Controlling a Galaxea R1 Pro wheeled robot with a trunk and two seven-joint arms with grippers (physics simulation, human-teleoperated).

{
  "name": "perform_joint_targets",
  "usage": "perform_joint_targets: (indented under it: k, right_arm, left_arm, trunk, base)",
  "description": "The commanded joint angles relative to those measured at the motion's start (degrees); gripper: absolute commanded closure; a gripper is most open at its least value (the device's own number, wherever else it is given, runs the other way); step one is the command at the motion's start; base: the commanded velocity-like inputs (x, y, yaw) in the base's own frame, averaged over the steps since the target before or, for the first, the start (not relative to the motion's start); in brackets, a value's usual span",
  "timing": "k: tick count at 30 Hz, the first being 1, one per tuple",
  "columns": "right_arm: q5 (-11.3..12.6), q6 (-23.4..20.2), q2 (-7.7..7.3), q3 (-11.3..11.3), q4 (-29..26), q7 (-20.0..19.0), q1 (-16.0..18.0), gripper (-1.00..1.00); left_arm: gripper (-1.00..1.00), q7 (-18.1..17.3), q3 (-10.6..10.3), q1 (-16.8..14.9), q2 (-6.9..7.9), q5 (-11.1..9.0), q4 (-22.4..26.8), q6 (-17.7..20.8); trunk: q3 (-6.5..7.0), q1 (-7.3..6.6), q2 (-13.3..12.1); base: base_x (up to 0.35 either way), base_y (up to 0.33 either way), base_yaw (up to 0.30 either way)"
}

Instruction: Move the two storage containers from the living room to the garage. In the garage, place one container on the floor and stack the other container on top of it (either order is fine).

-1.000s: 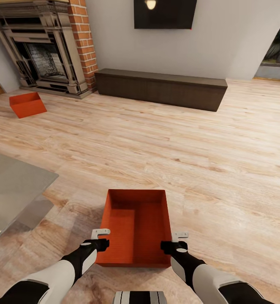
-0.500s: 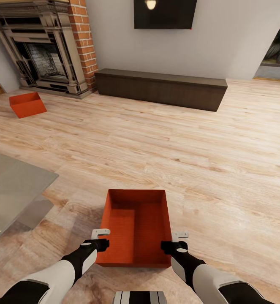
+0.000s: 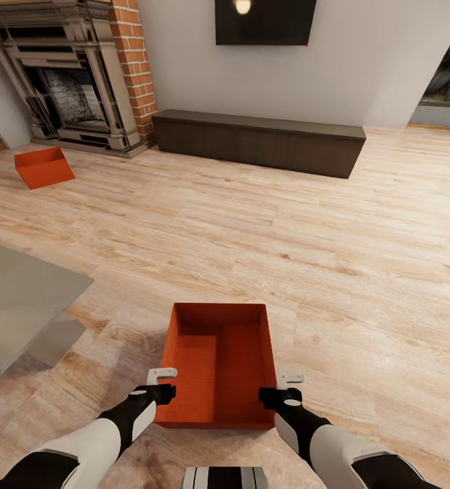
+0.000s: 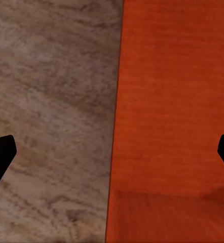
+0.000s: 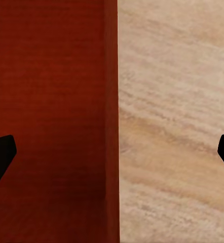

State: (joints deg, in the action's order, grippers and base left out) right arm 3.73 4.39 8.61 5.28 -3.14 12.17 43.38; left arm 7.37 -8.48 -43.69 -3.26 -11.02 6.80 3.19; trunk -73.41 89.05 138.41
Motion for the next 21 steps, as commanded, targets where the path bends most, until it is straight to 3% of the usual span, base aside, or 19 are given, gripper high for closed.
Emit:
perform_joint_targets:
  k: [1,18,19,20,21]
  right_arm:
    - [0.40,0.18,0.01,0.49,0.06,0.22,0.03,-1.00]
    - [0.36,0.18,-0.08,0.49,0.06,0.19,0.03,-1.00]
    - [0.37,0.18,-0.08,0.49,0.06,0.20,0.03,-1.00]
    - [0.36,0.18,-0.08,0.48,0.06,0.18,0.03,1.00]
    - [0.38,0.14,-0.08,0.50,0.06,0.16,0.03,1.00]
  left_arm:
    - [-1.00,0.28,-0.49,0.01,0.01,-0.56,0.13,0.33]
    - [-1.00,0.28,-0.48,0.01,0.05,-0.50,0.19,0.33]
    - [1.00,0.28,-0.46,0.01,0.06,-0.50,0.18,0.33]
    - [1.00,0.30,-0.45,0.01,0.07,-0.51,0.17,0.35]
    - [1.00,0.29,-0.43,0.01,0.08,-0.54,0.16,0.45]
  trunk:
    - [-0.04,-0.01,0.01]
    - [-0.04,-0.01,0.01]
    - [-0.04,-0.01,0.01]
    - [-0.04,-0.01,0.01]
    - [-0.04,-0.01,0.01]
  base:
    - [0.000,0.000,0.000]
    - [0.000,0.000,0.000]
    - [0.000,0.000,0.000]
    - [0.000,0.000,0.000]
    - [0.000,0.000,0.000]
